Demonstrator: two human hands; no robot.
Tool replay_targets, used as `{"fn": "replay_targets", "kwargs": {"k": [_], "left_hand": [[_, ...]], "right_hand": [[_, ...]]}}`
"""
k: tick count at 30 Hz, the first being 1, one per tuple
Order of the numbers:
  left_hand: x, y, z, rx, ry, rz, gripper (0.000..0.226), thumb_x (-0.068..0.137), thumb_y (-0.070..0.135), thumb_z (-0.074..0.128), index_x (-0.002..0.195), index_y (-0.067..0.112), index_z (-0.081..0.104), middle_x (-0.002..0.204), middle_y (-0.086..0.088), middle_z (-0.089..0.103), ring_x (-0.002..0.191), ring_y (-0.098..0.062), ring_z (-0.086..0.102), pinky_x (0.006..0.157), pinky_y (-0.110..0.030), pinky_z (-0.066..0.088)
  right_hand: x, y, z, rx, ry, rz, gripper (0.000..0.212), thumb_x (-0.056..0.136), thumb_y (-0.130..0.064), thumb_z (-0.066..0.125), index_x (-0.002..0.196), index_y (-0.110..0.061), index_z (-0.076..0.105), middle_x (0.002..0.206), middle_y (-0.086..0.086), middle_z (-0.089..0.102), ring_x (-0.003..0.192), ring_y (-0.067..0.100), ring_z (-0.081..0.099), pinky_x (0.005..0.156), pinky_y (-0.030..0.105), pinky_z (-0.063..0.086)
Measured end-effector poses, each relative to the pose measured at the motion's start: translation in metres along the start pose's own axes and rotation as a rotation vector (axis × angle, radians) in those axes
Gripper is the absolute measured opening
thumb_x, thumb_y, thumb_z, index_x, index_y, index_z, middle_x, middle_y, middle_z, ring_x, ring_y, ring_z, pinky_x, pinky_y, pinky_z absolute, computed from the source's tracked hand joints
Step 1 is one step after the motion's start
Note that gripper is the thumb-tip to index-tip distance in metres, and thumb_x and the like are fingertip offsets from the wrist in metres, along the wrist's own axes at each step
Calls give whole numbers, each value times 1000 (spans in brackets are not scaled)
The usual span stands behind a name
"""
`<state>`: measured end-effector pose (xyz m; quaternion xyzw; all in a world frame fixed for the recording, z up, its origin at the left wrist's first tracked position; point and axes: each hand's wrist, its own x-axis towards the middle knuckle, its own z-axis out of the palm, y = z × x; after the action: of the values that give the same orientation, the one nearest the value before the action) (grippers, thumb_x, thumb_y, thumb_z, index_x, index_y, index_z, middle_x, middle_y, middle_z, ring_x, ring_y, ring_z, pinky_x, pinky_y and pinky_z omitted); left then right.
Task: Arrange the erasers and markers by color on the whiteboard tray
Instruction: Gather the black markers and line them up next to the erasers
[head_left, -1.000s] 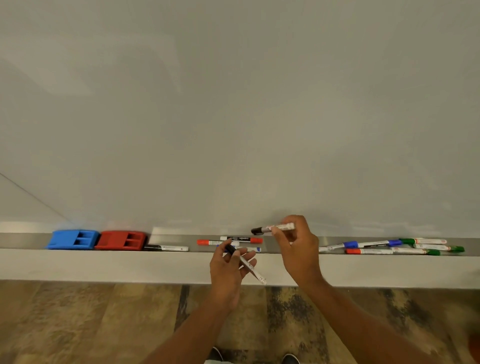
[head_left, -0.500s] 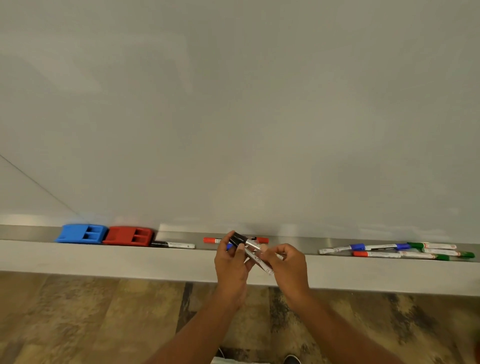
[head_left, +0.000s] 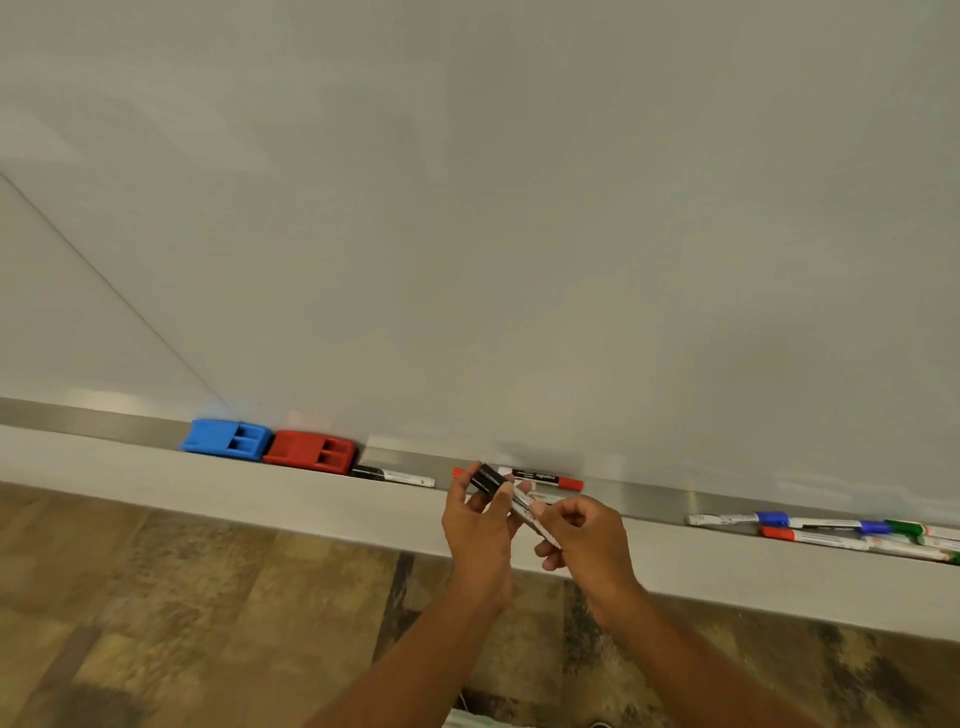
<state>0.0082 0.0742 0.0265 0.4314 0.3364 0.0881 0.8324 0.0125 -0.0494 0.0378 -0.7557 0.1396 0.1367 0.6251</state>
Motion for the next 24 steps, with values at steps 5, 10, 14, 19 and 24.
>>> {"fn": "replay_targets", "kwargs": {"k": [5,10,14,19,24], "left_hand": [[15,14,-18,-93,83,1,41,98,-6,66,130,19,62,120,-21,75,97,-33,81,84,-51,67],[32,33,-40,-119,154,41,41,99,-3,66,133,20,60,121,-22,75,96,-30,81,87,-49,66],[45,49,-57,20,167,136,48,98,5,71,140,22,56,130,-17,70,115,-30,74,101,-50,60],[60,62,-98,619,207,354,71,104,24,64,165,22,27,169,-5,34,155,-25,35,126,-48,34],[76,53,-140,1335,8,605,76,108,37,51,169,21,8,177,5,1,163,-14,0,131,-36,8]], "right_hand": [[3,4,14,112,-37,100,9,93,-20,75,101,-16,73,83,8,79,70,27,78,68,41,66],[3,-4,46,369,-68,218,13,89,-4,76,102,-5,75,95,14,78,84,31,79,79,39,65],[12,-14,78,380,-54,197,12,87,0,77,98,-5,77,92,11,80,83,29,79,73,31,65],[37,-23,119,261,-32,111,10,89,-7,78,98,-9,77,88,9,80,77,25,79,76,30,64],[63,-25,146,105,27,78,8,90,-9,76,98,-12,76,79,3,79,71,19,78,71,29,62]]}}
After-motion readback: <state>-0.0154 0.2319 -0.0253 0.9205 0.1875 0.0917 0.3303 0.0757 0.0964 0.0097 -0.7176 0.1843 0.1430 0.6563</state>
